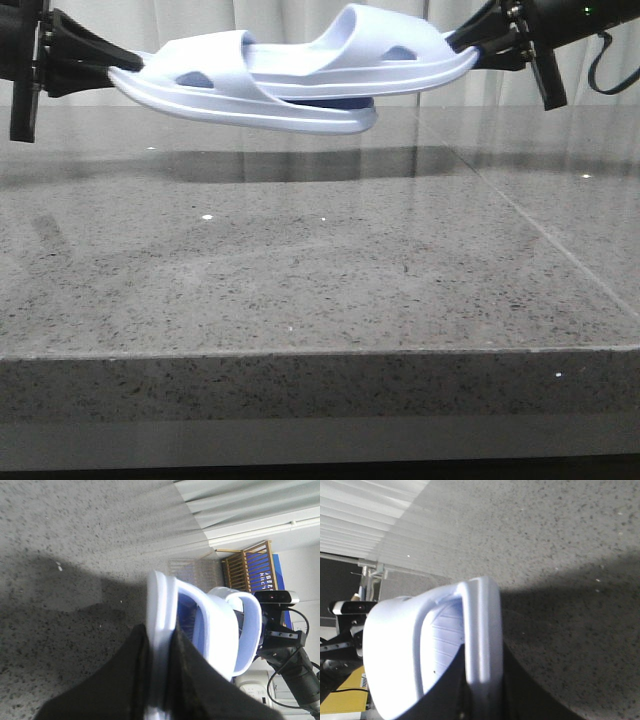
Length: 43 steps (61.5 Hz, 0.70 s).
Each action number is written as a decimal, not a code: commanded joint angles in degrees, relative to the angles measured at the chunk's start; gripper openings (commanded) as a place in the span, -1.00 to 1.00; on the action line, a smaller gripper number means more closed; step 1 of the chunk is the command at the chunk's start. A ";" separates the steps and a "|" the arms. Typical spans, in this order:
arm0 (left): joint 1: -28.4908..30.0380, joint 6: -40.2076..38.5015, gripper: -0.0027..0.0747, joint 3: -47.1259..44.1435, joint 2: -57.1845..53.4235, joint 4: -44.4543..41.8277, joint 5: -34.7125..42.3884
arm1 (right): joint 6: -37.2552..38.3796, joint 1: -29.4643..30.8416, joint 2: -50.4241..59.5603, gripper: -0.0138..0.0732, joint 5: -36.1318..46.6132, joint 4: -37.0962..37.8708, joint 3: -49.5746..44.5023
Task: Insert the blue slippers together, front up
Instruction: 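Lift both slippers and bring them together, nesting one onto the other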
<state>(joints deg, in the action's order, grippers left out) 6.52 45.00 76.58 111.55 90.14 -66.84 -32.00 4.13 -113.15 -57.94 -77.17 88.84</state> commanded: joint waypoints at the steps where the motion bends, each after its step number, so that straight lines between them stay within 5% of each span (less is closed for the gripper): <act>1: -0.83 -0.65 -0.98 1.61 -2.98 5.48 -5.40 | -0.34 -0.28 3.42 -0.82 -0.27 -5.42 1.30; 22: -3.09 1.48 -0.98 -2.83 -2.98 16.60 -5.20 | -0.29 -3.22 3.42 -0.82 0.70 -10.36 -0.75; 43: -6.07 1.83 -0.98 -2.92 -2.98 16.61 -3.80 | -0.29 -7.57 3.42 -0.82 1.97 -10.42 -0.82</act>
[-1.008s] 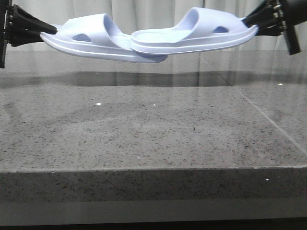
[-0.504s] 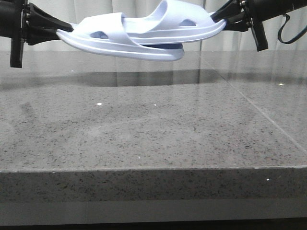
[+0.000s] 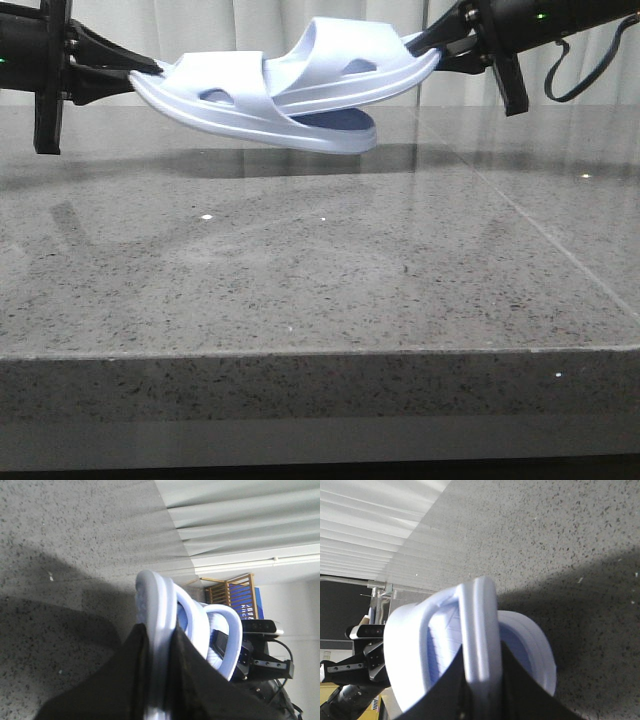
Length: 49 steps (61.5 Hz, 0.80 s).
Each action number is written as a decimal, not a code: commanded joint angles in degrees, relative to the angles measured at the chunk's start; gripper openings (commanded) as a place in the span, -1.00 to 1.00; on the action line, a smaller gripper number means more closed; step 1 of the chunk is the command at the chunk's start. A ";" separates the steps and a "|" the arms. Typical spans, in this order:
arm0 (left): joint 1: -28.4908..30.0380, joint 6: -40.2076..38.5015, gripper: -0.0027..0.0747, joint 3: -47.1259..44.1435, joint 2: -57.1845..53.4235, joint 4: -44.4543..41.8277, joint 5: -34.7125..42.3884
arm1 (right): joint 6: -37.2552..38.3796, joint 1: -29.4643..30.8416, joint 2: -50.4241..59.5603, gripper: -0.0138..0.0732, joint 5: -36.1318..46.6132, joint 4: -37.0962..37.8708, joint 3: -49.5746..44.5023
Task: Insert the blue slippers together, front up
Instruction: 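Lift both slippers and bring them together, nesting one onto the other, then lower the nested slippers onto the table and open both grippers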
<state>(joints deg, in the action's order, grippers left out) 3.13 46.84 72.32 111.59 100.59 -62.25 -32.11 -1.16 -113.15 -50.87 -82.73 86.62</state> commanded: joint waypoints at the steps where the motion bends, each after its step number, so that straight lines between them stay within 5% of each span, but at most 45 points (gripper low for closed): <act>1: -2.79 -0.01 -0.98 1.33 -3.02 6.15 -8.39 | -0.18 -2.32 3.42 -0.82 -5.11 -4.86 1.41; 18: -3.58 0.57 -0.98 1.33 -3.02 5.89 -8.92 | -0.18 -2.61 3.42 -0.78 -5.09 -1.13 1.41; 49: -0.94 0.57 -0.91 1.52 -3.02 -6.32 -8.18 | -0.18 4.10 3.60 -0.02 -9.51 5.21 1.41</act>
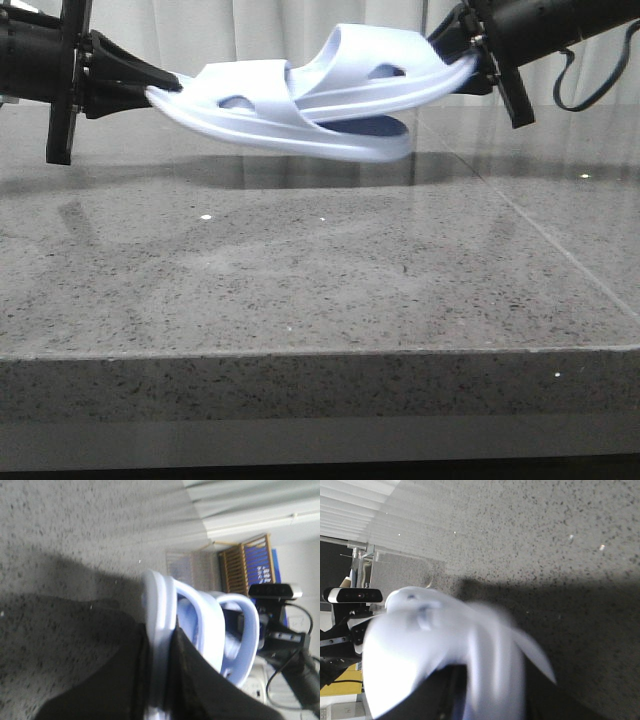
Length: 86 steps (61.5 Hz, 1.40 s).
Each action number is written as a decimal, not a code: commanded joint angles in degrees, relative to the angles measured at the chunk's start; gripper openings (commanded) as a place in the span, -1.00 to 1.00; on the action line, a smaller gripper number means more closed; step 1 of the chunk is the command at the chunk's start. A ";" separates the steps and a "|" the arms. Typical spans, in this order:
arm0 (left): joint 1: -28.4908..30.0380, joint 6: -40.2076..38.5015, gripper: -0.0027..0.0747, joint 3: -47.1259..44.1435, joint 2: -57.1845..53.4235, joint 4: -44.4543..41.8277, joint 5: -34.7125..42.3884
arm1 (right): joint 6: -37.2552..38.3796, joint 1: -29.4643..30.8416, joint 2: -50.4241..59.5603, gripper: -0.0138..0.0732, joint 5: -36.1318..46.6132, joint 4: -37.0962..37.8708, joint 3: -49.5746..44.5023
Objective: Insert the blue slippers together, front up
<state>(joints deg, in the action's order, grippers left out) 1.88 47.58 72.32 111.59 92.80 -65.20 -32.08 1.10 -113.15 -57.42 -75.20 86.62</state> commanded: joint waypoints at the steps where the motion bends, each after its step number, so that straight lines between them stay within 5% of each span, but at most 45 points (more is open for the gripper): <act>1: 0.46 -0.18 -0.88 1.52 -3.02 0.86 -4.98 | -0.21 2.05 3.60 0.00 -3.24 -2.02 1.41; 18: 3.19 -0.18 -0.21 1.52 -3.02 -3.88 -3.16 | -0.21 6.36 3.71 0.15 -5.92 0.62 1.54; 35: 6.17 -1.56 -0.02 2.41 -4.07 -10.64 -3.16 | -0.21 8.63 3.71 0.14 -9.32 2.91 4.94; 41: 7.50 -2.24 -0.12 2.79 -6.16 -13.89 -1.79 | 1.18 8.63 4.07 0.03 -9.07 7.50 6.93; 53: 10.37 -2.07 -0.98 2.79 -12.02 -19.42 1.11 | 1.63 8.63 7.80 -0.62 -5.94 20.05 7.68; 59: 10.80 -1.94 -0.98 2.79 -14.20 -20.25 2.17 | 1.63 8.44 10.31 -0.86 -5.21 25.84 7.68; 67: 9.86 -1.55 -0.98 2.65 -17.47 -24.52 5.66 | 1.71 7.02 14.60 -0.82 -2.24 33.09 6.63; 86: -0.17 -1.41 -0.99 -8.53 -34.40 -40.35 32.01 | 11.58 -2.95 31.83 -0.82 16.05 57.31 -9.18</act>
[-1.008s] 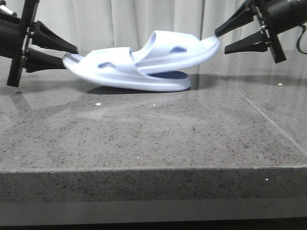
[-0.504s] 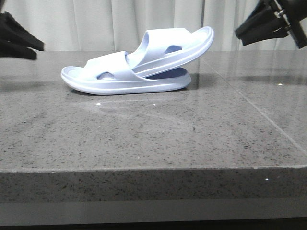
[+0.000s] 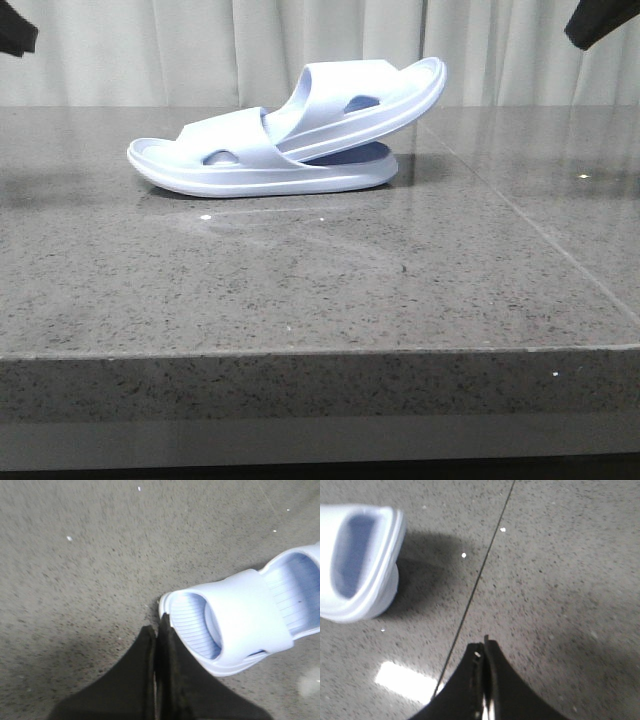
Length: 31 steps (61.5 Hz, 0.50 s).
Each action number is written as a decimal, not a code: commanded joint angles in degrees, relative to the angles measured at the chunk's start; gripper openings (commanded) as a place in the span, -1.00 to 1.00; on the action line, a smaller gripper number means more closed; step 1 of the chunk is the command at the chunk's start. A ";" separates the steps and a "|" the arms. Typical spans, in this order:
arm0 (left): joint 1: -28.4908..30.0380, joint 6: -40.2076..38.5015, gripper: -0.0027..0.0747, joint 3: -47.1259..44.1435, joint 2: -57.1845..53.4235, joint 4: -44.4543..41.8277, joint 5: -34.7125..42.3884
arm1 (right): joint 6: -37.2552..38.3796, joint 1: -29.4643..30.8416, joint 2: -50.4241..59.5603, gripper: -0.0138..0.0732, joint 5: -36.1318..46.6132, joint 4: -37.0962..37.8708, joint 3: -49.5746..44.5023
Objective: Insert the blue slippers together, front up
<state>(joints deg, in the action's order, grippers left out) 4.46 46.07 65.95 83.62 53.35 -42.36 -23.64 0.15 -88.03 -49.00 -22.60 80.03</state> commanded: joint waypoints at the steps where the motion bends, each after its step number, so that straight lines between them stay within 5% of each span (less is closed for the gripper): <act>1: -3.26 0.10 -0.99 -2.96 -7.74 -1.37 10.56 | 3.41 -2.40 7.54 -0.82 9.18 5.35 -3.49; 19: -13.35 0.33 -0.98 -21.70 -25.17 -7.00 36.34 | 3.58 -7.75 23.74 -0.82 26.81 6.74 -23.43; 31: -18.18 0.33 -0.98 -32.02 -35.33 -7.71 44.37 | 3.11 -10.42 34.84 -0.82 36.34 6.76 -35.72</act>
<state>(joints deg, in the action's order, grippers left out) -11.66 46.44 35.65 52.67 45.46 -4.99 -20.13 -9.39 -58.53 -20.14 -15.92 46.19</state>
